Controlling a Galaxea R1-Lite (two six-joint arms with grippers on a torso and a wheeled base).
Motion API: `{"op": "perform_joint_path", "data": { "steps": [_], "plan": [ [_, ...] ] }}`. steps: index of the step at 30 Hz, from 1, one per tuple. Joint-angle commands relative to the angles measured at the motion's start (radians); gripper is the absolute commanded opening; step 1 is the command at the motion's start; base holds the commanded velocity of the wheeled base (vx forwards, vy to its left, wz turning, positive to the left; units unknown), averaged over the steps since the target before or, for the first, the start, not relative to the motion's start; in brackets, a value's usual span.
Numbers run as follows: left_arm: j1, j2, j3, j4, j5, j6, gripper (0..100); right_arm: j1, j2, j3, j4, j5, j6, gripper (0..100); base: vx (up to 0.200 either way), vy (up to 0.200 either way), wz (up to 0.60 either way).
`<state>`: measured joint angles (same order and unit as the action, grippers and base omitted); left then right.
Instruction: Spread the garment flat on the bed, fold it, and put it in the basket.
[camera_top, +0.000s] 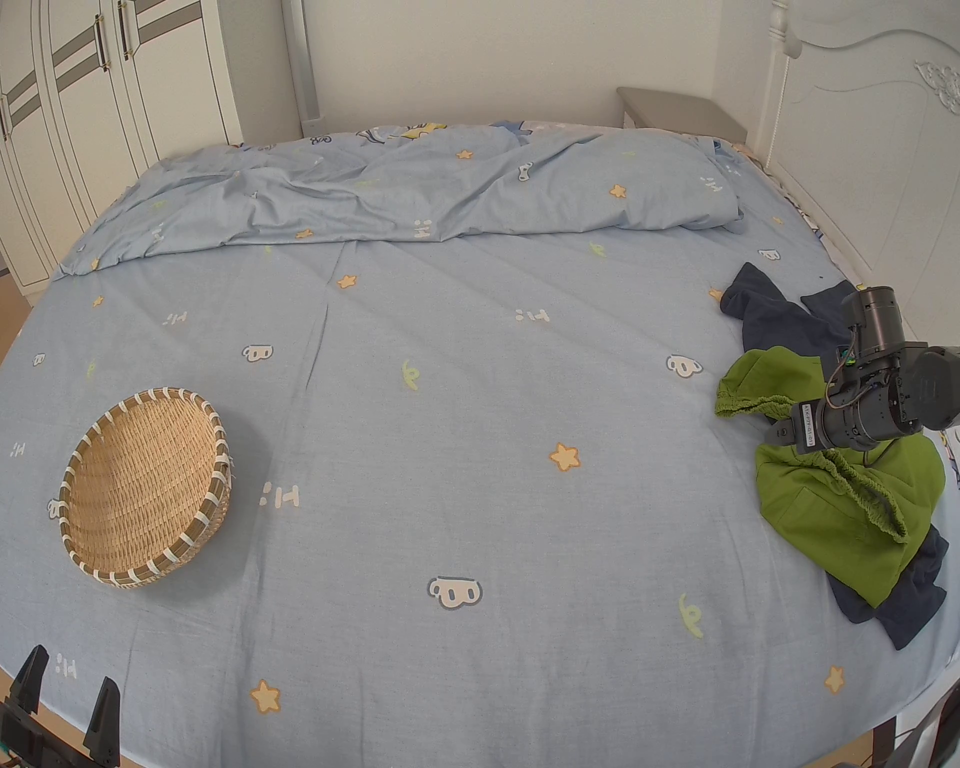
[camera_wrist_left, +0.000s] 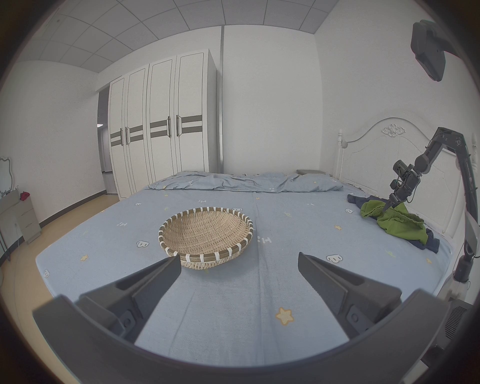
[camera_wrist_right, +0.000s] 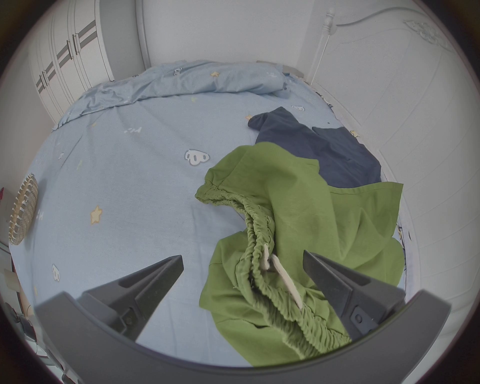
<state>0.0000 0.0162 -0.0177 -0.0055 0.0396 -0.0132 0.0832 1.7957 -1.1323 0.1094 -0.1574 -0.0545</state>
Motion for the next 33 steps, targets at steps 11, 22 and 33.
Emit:
{"op": "perform_joint_path", "data": {
  "steps": [11, 22, 33],
  "plan": [
    [0.0, -0.015, 0.018, -0.001, 0.0, -0.001, 100, -0.005, 0.082, -0.044, 0.001, -0.019, 0.005, 0, 0.0, 0.0, 0.0],
    [0.0, -0.015, 0.018, 0.001, 0.0, -0.001, 100, 0.003, 0.088, -0.092, 0.047, -0.008, 0.025, 0, 0.0, 0.0, 0.0],
    [0.0, -0.015, 0.018, -0.001, 0.0, -0.001, 100, 0.148, -0.064, -0.472, 0.556, 0.223, 0.455, 0, 0.0, 0.0, 0.0]
  ]
}}
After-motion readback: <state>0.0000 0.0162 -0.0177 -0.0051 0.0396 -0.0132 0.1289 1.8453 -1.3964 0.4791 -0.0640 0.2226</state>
